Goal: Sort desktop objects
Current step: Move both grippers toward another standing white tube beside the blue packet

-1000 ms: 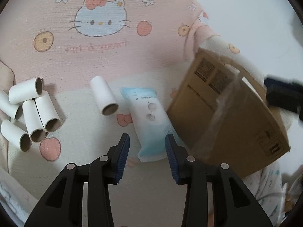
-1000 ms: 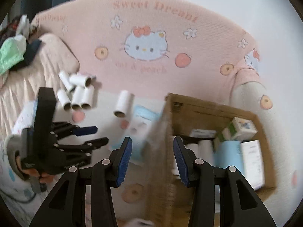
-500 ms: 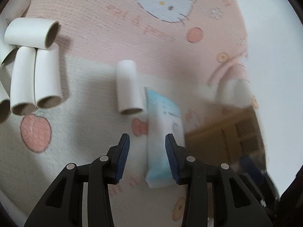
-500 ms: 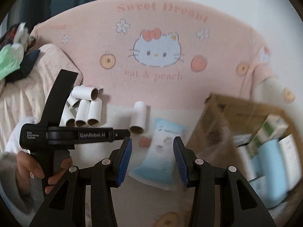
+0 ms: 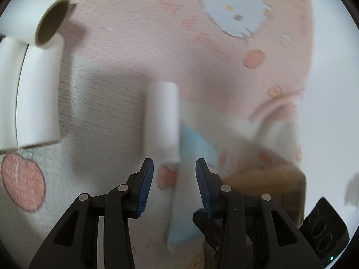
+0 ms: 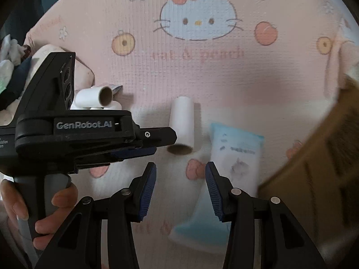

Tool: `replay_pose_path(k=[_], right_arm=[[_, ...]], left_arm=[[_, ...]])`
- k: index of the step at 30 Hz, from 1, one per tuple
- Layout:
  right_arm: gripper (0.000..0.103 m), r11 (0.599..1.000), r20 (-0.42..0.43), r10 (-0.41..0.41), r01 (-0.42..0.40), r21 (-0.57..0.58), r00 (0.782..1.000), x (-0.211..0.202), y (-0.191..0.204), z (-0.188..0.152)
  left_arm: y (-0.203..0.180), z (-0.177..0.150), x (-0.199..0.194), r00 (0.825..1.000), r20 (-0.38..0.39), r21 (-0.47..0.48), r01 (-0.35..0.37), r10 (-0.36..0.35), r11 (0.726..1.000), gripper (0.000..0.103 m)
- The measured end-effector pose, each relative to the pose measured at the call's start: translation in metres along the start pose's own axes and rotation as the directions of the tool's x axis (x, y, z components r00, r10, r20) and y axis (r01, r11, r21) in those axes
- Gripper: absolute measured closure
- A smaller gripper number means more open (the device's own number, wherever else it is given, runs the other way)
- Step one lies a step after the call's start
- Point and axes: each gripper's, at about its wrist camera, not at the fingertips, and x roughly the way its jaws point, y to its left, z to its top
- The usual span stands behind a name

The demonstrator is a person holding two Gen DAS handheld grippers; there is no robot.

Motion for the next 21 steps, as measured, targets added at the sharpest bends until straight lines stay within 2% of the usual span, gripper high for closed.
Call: replay_pose_path(k=[5, 14, 16, 21], right_arm=[[0.061, 1.0, -0.038, 0.026, -0.025, 0.017, 0.999, 0.028, -0.005, 0.014], [0.061, 0.999, -0.082, 0.048, -0.046, 0.02, 0.995, 0.059, -0.012, 0.023], [0.061, 0.998, -0.099, 0.045, -0.041, 0.037, 0.994, 0.066, -0.015, 0.024], [0.061, 0.992, -0.14, 0.106, -0.096, 0.078, 0.984, 0.08, -0.022, 0.025]], left_arm=[[0.016, 0.011, 0.017, 0.996, -0.046, -0.132, 0.071, -0.078, 0.989, 0.061], [0.015, 0.016, 0.02, 0.999, -0.044, -0.114, 0.017, -0.022, 0.993, 0.061], [0.017, 0.017, 0.023, 0.998, -0.049, -0.129, 0.029, -0.036, 0.991, 0.061], [0.023, 0.019, 0.026, 0.997, -0.056, -0.163, 0.035, -0.044, 0.986, 0.061]])
